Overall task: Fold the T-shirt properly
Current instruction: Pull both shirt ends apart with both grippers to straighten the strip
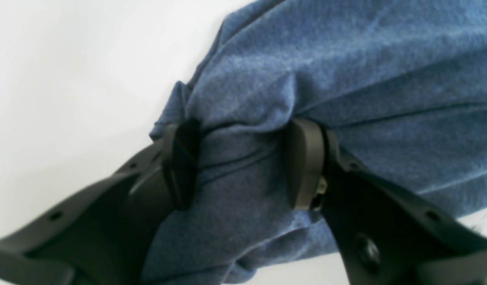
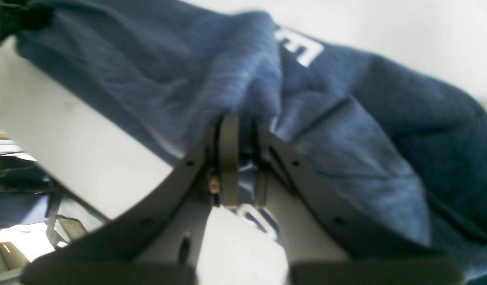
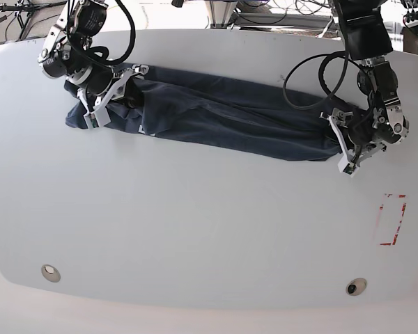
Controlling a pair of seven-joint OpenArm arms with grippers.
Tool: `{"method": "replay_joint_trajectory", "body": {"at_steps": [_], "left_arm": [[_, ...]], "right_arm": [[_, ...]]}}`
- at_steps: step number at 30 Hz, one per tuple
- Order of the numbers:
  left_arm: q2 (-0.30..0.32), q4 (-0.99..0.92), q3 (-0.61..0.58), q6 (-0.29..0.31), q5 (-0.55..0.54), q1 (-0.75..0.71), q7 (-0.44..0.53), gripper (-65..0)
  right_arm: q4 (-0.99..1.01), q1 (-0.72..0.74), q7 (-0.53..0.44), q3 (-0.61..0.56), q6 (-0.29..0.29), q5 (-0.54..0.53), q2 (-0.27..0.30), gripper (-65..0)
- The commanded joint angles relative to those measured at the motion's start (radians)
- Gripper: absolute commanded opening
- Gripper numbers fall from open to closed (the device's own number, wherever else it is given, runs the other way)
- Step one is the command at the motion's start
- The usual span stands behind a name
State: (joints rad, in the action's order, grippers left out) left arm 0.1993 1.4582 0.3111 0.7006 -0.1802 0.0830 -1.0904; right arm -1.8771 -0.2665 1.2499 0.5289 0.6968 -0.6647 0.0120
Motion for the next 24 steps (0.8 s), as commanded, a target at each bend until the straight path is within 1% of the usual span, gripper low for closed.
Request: {"method": "replay_joint_trajectory", "body": {"at_steps": [1,4,8,13,14,16,19,24], "left_arm": [[0.022,0.009,0.004,-0.002,0.014,-0.010,-0.006,-35.0],[0.025,0.009,0.004,-0.002,0.014,-0.018,-0.004,-35.0],[0.055,0.005,0.006,-0.002,0.015,-0.039,-0.003,-35.0],[0.061,-0.026,0.009,-0.002,0.014,-0.056,-0.001,-35.0],[0.073,-0.030,0.009,-0.002,0.014,-0.064,-0.001,-35.0],[0.088,-0.032,0.009,-0.002,0.011,-0.084,0.000,-35.0],[0.095,-0.032,0.009,-0.002,0.011,-0.105,0.017,-35.0],[0.098,-0.030,0.009,-0.002,0.011,-0.128,0.026,-35.0]], "right_arm": [[0.046,0.008,-0.108,-0.026,0.001,0.058,0.030,-58.0],[0.081,0.009,-0.157,-0.031,0.001,0.110,0.079,-57.9],[0.142,0.014,-0.166,-0.029,0.001,0.145,0.142,-57.9],[0.205,0.045,-0.180,-0.033,0.001,0.148,0.233,-57.9],[0.219,0.051,-0.180,-0.033,0.001,0.150,0.247,-57.9],[0.242,0.055,-0.181,-0.033,0.001,0.150,0.266,-57.9],[0.268,0.074,-0.190,-0.034,0.001,0.150,0.291,-57.9],[0.282,0.102,-0.198,-0.049,0.001,0.150,0.306,-57.9]]}}
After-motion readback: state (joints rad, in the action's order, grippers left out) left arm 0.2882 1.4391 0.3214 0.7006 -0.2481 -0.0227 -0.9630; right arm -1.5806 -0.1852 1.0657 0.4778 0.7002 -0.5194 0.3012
